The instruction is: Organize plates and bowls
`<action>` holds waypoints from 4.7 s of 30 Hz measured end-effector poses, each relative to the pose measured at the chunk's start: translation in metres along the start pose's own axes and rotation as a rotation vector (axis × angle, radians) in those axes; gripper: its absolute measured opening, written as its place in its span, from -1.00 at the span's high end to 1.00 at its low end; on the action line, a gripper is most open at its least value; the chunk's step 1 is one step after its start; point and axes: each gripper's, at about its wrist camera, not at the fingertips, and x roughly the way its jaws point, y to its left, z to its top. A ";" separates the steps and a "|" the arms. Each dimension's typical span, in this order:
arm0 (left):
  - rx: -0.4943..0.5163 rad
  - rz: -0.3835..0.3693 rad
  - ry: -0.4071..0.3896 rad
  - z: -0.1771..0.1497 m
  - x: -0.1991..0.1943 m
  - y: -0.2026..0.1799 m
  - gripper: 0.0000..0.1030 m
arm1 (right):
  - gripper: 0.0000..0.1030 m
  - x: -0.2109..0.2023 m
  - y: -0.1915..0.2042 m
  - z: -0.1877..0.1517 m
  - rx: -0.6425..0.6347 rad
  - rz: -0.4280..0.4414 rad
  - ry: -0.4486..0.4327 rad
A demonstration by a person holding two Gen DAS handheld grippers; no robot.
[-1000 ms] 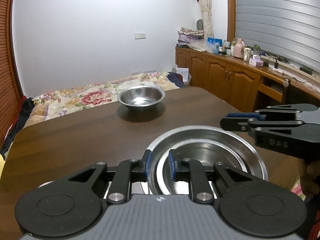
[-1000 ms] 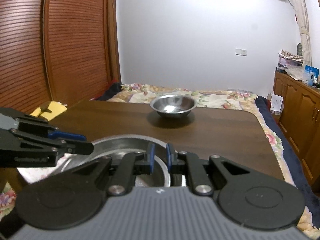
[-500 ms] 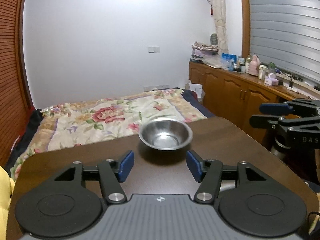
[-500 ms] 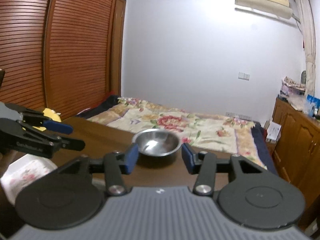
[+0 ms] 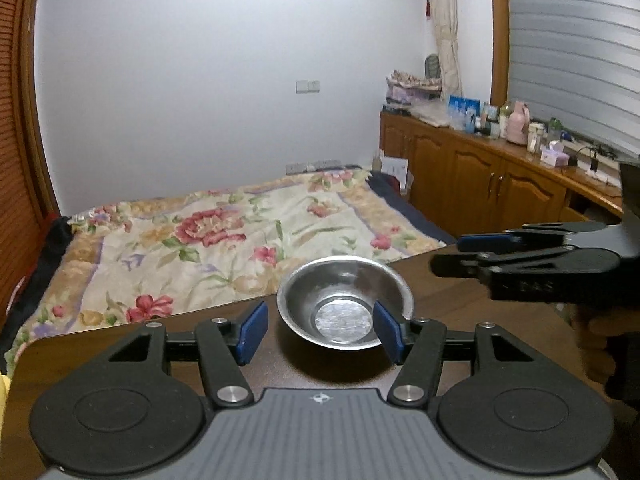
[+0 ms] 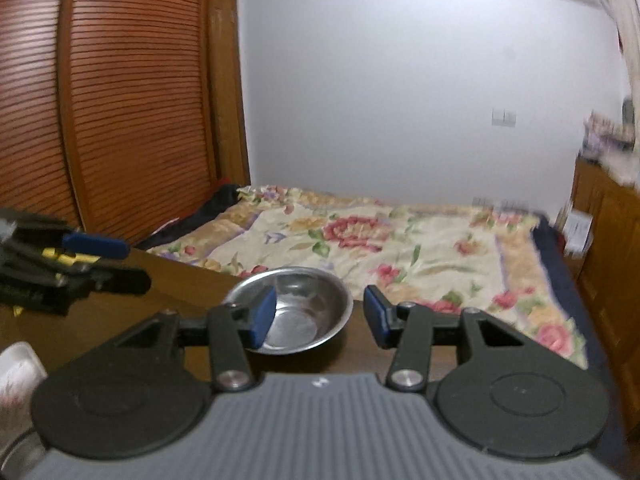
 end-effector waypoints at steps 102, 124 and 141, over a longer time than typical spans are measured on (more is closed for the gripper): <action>0.005 -0.120 -0.091 0.009 -0.119 -0.037 0.53 | 0.69 -0.101 0.034 0.023 0.081 0.089 -0.062; -0.027 -0.154 -0.050 -0.046 -0.142 -0.058 0.53 | 0.69 -0.135 0.044 -0.023 0.112 0.088 -0.011; -0.025 -0.142 0.091 -0.102 -0.127 -0.057 0.53 | 0.69 -0.123 0.060 -0.074 0.114 0.086 0.087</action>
